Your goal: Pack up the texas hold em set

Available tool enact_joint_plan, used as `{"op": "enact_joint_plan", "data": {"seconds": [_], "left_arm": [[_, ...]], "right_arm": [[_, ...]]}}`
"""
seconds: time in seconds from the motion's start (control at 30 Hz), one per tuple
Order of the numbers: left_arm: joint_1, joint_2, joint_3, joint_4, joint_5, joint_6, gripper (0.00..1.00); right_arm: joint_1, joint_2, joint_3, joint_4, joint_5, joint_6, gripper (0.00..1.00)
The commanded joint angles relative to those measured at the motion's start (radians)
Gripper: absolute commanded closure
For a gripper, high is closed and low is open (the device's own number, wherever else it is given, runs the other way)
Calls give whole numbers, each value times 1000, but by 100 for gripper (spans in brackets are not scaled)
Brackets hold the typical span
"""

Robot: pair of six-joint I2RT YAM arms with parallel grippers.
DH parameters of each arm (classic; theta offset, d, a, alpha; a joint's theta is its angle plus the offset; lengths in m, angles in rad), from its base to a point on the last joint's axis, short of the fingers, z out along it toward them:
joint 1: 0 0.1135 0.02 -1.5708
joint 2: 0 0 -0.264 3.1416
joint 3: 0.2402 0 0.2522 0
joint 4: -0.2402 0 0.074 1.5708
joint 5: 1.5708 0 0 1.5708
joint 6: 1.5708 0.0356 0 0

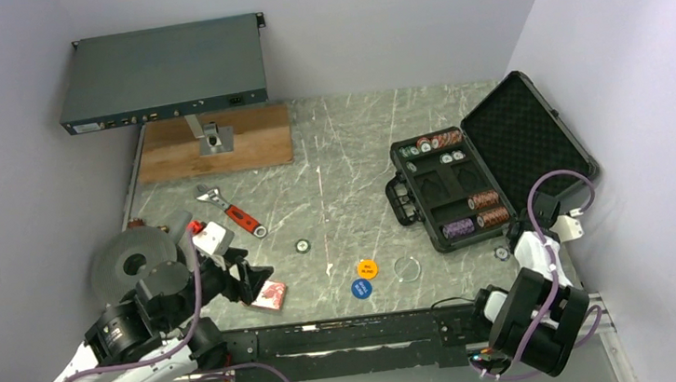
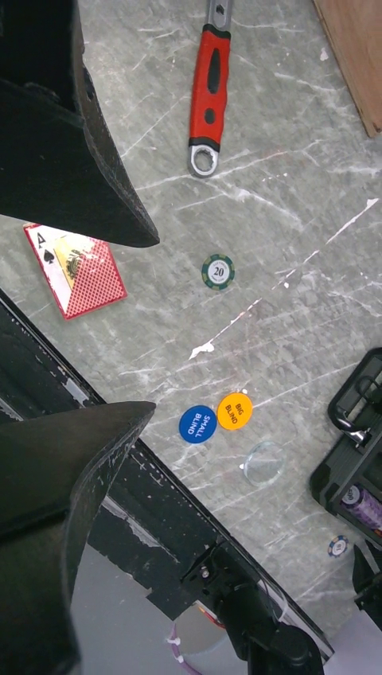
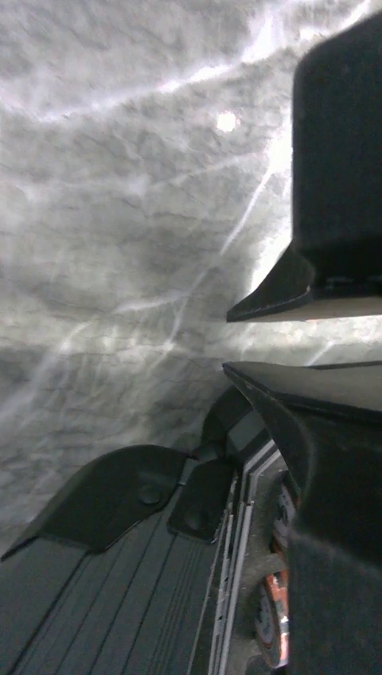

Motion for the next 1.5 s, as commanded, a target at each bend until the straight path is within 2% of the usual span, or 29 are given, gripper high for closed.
{"op": "enact_joint_plan", "data": {"seconds": [0.0, 0.1, 0.23, 0.33, 0.63, 0.8, 0.93, 1.03, 1.13, 1.3, 1.4, 1.47], "left_arm": [[-8, -36, 4, 17, -17, -4, 23], [-9, -58, 4, 15, -22, -6, 23], [-10, -94, 4, 11, -33, -14, 23], [-10, -126, 1, 13, -41, -18, 23], [-21, -133, 0, 8, -47, -20, 23], [-25, -121, 2, 3, -58, -21, 22], [-25, -119, 2, 2, -63, -19, 22], [-25, -123, 2, 2, -68, -18, 21], [-26, -127, 2, 2, -73, -17, 21], [-25, -127, 2, 0, -74, -18, 21], [-26, -126, 2, 2, -71, -16, 21], [-27, -126, 2, 2, -70, -16, 21]], "right_arm": [[43, 63, -38, -106, -149, 75, 73], [72, 45, 5, -206, -102, 83, 72], [92, -6, 82, -373, 45, 89, 68], [91, 23, 123, -429, 101, 80, 68], [91, 142, 177, -427, 167, 85, 66], [116, 254, 176, -380, 111, 67, 68], [186, 301, 177, -417, 85, 126, 73], [268, 297, 164, -459, 75, 199, 74], [347, 260, 137, -468, 15, 251, 82], [452, 149, 152, -612, 9, 371, 85], [476, 75, 174, -700, 51, 369, 84], [476, 34, 218, -752, 137, 341, 75]]}}
